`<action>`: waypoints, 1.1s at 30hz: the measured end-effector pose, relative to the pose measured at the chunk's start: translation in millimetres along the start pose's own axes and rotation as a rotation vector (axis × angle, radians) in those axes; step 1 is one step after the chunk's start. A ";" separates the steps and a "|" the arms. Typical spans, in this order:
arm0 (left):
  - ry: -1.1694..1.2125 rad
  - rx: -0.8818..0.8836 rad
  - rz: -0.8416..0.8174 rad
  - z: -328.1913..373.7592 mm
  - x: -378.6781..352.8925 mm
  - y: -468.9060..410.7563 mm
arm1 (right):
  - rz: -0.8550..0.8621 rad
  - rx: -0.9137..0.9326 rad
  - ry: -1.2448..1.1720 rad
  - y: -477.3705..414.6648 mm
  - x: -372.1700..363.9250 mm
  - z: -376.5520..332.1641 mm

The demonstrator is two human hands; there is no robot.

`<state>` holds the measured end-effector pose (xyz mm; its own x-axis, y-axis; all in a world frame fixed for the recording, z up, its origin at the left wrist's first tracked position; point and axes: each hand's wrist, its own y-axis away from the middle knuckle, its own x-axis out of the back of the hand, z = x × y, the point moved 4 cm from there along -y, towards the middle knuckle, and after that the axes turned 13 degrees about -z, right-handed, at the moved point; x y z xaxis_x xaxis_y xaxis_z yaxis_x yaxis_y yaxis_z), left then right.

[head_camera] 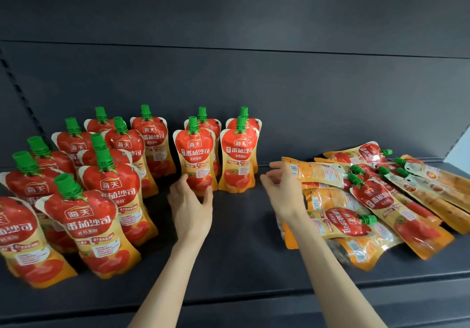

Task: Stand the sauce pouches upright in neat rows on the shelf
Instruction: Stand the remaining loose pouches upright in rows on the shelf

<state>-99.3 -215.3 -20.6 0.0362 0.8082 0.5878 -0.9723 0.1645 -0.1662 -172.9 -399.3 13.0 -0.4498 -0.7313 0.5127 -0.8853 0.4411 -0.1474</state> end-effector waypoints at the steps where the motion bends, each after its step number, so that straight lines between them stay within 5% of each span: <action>1: 0.005 -0.028 0.005 6.0 -1.4 7.0 | 0.018 0.011 0.002 7.6 12.6 1.9; 11: -0.030 -0.463 -0.389 106.7 -97.6 96.4 | 0.016 -0.012 0.150 73.4 123.9 74.9; 16: -0.430 -0.383 -0.351 102.9 -125.7 124.5 | -0.069 0.075 0.420 95.8 134.4 100.1; 20: -0.634 -0.250 -0.178 101.4 -116.1 147.1 | -0.221 0.108 0.401 107.7 134.6 120.4; 27: -0.578 -0.017 -0.246 104.2 -101.7 174.8 | -0.240 0.193 0.159 110.8 144.2 121.8; 33: -0.554 -0.001 -0.097 96.9 -102.5 198.6 | -0.306 0.123 0.094 120.0 145.9 121.6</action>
<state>-318.5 -320.3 -37.1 -0.0013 0.3714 0.9285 -0.9703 0.2242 -0.0910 -359.2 -516.3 -32.7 -0.1538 -0.7667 0.6234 -0.9876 0.1388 -0.0729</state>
